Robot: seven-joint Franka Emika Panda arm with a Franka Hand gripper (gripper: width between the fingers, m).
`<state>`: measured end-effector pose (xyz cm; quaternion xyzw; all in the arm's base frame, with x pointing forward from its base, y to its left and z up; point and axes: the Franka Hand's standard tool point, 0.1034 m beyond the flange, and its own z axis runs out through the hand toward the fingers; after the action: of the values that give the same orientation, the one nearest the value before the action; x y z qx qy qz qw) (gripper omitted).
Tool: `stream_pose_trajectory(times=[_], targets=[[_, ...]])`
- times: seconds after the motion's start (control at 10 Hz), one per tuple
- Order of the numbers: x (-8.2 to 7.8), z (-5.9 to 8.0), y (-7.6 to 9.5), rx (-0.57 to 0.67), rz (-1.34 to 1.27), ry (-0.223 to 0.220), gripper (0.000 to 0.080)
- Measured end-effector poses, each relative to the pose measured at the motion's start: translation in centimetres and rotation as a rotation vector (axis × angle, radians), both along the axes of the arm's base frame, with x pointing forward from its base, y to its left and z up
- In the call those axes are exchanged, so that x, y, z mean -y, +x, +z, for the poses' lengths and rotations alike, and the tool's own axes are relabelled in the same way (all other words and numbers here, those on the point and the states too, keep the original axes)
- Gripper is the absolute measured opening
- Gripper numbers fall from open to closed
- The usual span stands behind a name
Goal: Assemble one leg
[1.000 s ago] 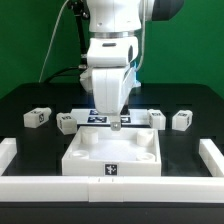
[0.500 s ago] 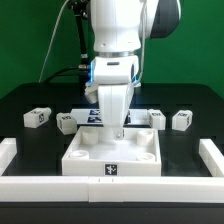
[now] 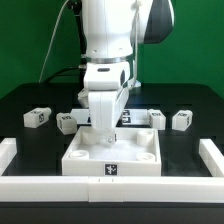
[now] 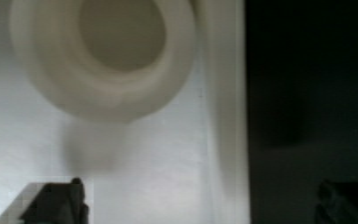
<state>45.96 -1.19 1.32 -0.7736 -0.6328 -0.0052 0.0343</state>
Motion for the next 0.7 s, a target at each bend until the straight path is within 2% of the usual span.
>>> stream_pose_trajectory(times=[0.1,0.3,0.4,0.5,0.7], targets=[[0.0,0.0,0.0,0.0,0.0,0.0,0.0521],[0.0,-0.01,-0.01,0.0,0.0,0.0,0.0246],[0.0,-0.02,-0.02,-0.001,0.0,0.0,0.0246],[0.01,0.03,0.06,0.003,-0.001,0.0,0.0059],[0.03,0.04,0.08,0.004,-0.001,0.0,0.0059]])
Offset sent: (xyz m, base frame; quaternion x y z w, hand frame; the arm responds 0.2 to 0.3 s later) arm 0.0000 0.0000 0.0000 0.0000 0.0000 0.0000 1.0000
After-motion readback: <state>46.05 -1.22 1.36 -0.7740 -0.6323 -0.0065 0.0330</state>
